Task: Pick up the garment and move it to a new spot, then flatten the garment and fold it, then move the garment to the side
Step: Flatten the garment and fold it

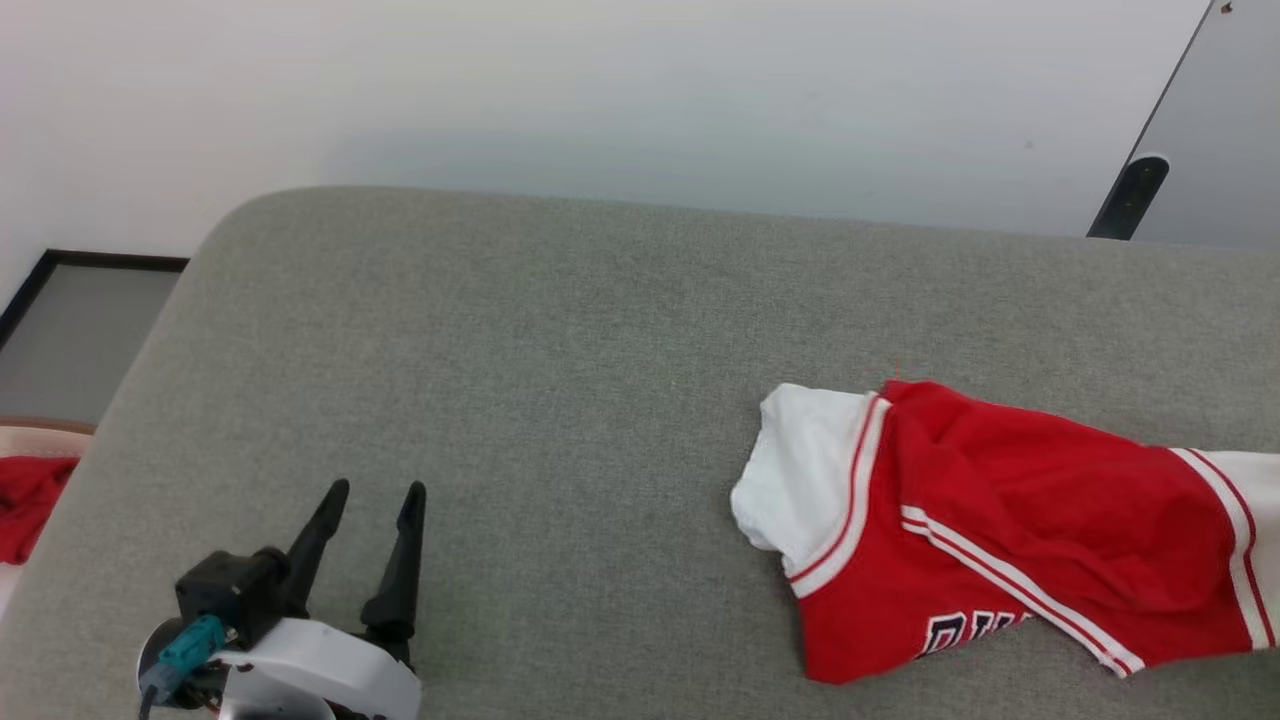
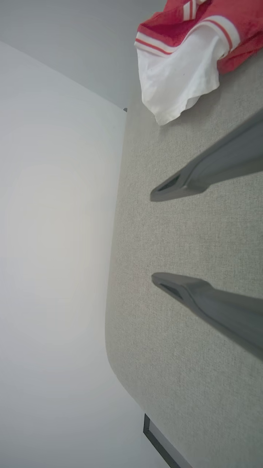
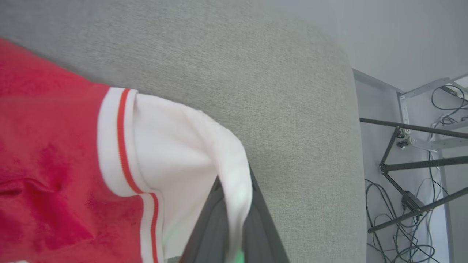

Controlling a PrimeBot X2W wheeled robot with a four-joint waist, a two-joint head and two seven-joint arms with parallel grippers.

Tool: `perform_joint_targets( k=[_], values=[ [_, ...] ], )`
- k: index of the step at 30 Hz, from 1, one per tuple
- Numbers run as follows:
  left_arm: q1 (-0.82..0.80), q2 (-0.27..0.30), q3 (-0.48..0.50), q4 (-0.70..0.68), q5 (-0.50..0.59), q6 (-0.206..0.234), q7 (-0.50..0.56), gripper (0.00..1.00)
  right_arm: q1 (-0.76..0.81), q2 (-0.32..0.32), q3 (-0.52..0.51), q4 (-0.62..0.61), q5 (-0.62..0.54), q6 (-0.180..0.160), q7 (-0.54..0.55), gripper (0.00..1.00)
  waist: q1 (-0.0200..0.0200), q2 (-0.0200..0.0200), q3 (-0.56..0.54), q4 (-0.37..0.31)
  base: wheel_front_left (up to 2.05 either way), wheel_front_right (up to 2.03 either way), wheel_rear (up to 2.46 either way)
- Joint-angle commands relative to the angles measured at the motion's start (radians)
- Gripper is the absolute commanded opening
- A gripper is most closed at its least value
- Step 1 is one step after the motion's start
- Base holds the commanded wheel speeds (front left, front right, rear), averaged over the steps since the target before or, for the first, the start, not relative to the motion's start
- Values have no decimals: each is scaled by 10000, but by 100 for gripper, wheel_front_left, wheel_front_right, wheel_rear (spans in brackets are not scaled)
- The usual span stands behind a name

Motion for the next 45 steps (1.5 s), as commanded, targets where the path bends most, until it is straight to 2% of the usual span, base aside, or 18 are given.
perform_joint_targets(
  k=[1, 5, 6, 7, 8, 9, 14, 20, 28, 36, 41, 45],
  values=[
    [-4, -2, 15, -8, -21, 62, -28, 100, 227, 126, -156, 114, -62, -17, 14, 0, 0, -1, 39, -18, 0, 0, 0],
    [-73, 23, -49, 10, -13, 45, 13, 100, 438, 428, -748, 619, -360, -17, -50, 2, 0, -1, 141, -29, 0, 0, 0],
    [-89, 23, -57, 25, -33, 36, 31, 100, 453, 509, -850, 768, -484, -17, -132, 24, 0, -1, 167, -39, 0, 0, 0],
    [-105, 26, -75, 34, -42, 28, 50, 100, 454, 623, -972, 946, -547, -17, -182, 41, 0, -1, 189, -52, 0, 0, 0],
    [-129, 25, -98, 49, -43, 15, 35, 100, 447, 722, -1048, 1112, -623, -17, -242, 50, 0, -1, 201, -63, 0, 0, 0],
    [-141, 37, -100, 58, -48, 7, 50, 100, 410, 802, -1068, 1204, -738, -17, -355, 99, 0, -1, 203, -87, 0, 0, 0],
    [-56, 135, -72, 63, -77, 40, 88, 100, 62, 1081, -1156, 1433, -939, -17, -758, 100, 0, -1, 120, -322, 0, 0, 0],
    [59, 285, -35, -66, -114, 76, 202, 100, -61, 1100, -1085, 966, -888, -17, -1288, 100, 0, -1, -94, -621, 0, 0, 0],
    [246, 513, 106, -425, -274, 181, 479, 100, 547, 1625, -732, -1076, -713, -17, -3071, 100, 0, -1, -355, -1305, 0, 0, 0],
    [244, 782, 419, -808, -565, 344, 798, 100, 1683, 3046, -929, -2867, -1287, -16, -5325, 100, 0, -1, -362, -2073, 0, 0, 0],
    [245, 828, 519, -1038, -696, 450, 994, 100, 2391, 4150, -1103, -3262, -1769, -16, -6571, 100, 0, -1, -234, -2541, 0, 0, 0],
    [83, 906, 564, -1186, -998, 487, 1503, 100, 2711, 4635, -1058, -3168, -1800, -16, -6971, 100, 0, -1, -60, -2932, 0, 0, 0]
  ],
)
